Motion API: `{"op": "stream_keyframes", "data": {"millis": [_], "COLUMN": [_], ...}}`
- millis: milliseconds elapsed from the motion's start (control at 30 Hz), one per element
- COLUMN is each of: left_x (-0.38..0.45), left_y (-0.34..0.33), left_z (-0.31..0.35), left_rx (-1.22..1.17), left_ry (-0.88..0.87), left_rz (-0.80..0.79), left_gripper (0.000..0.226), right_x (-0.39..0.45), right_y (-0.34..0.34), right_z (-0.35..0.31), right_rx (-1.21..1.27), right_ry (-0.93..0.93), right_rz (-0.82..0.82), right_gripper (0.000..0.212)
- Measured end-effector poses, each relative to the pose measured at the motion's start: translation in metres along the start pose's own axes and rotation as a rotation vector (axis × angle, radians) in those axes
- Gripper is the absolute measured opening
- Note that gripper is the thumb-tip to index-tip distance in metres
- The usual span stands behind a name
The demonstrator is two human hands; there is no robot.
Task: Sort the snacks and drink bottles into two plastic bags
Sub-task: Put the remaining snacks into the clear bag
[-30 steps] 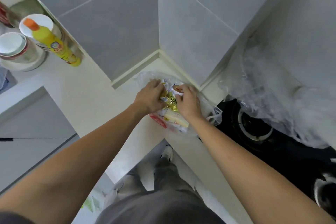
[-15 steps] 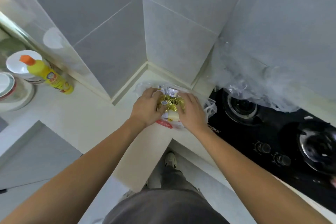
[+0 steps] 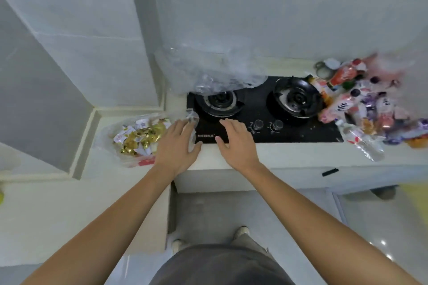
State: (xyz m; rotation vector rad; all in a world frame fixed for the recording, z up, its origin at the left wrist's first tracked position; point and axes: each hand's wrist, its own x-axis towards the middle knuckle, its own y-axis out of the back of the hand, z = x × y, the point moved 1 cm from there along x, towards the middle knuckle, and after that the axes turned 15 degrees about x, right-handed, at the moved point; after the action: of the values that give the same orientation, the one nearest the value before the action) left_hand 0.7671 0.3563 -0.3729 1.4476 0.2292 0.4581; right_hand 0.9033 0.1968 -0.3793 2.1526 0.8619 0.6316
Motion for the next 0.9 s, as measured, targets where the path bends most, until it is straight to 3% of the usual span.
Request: {"op": "stream_keyframes", "data": {"millis": [400,700,900], "left_x": [0.041,0.050,0.064], "left_y": [-0.023,-0.072,-0.089], "left_z": [0.261,0.443,0.510], "left_rx": [-0.053,-0.079,-0.081], "left_ry": [-0.354,-0.364,-0.329], "left_rz": [-0.042,-0.148,-0.209], "left_gripper": [0.060,0.058,0.058], "right_x": [-0.127,-0.196,-0.206], "right_y": [0.165,0.274,0.317], "right_z": [0.162,0.300,0.366], "right_rx": [-0.031,-0.029,-0.007], "right_ry": [-0.333,-0.445,-0.502], "right_rz": [0.229,0.219,0.173], "right_gripper": [0.055,0.052,0.053]}}
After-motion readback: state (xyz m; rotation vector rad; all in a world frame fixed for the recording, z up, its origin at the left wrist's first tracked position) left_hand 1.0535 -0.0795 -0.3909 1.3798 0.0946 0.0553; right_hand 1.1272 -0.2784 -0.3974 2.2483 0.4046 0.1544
